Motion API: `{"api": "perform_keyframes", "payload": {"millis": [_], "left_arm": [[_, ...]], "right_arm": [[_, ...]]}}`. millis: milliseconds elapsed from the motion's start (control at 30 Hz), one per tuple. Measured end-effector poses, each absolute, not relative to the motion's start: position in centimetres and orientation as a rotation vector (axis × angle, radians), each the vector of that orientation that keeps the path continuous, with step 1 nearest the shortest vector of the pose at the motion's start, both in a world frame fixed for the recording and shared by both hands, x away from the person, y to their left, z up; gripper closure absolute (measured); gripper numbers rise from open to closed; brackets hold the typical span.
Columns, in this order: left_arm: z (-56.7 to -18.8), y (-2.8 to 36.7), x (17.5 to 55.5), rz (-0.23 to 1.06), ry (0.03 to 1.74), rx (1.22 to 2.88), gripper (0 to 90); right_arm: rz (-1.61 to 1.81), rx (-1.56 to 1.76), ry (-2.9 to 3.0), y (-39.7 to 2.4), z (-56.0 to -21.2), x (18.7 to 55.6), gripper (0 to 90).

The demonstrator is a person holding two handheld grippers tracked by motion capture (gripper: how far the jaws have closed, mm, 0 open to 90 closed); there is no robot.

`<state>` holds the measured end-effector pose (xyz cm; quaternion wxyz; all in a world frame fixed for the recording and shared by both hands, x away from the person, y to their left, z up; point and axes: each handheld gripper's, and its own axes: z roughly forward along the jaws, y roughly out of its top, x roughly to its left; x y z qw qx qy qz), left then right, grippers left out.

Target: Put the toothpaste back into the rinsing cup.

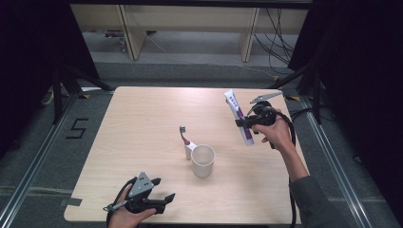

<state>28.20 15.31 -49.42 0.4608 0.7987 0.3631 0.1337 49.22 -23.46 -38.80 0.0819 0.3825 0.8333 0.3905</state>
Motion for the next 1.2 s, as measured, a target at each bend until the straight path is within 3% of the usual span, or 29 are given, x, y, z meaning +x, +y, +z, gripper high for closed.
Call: {"api": "perform_keyframes", "payload": {"millis": [600, 1200], "left_arm": [[-49.4, 15.5, 28.3, 0.341, 0.892, 1.971, 24.5], [-49.4, 15.5, 28.3, 0.34, 0.894, 1.967, 24.5]], "right_arm": [[1.582, 0.948, 2.351, -20.3, -37.7, 44.6, 75.9], [1.659, 0.801, 2.4, -15.3, -38.5, 43.0, 75.9]]}}
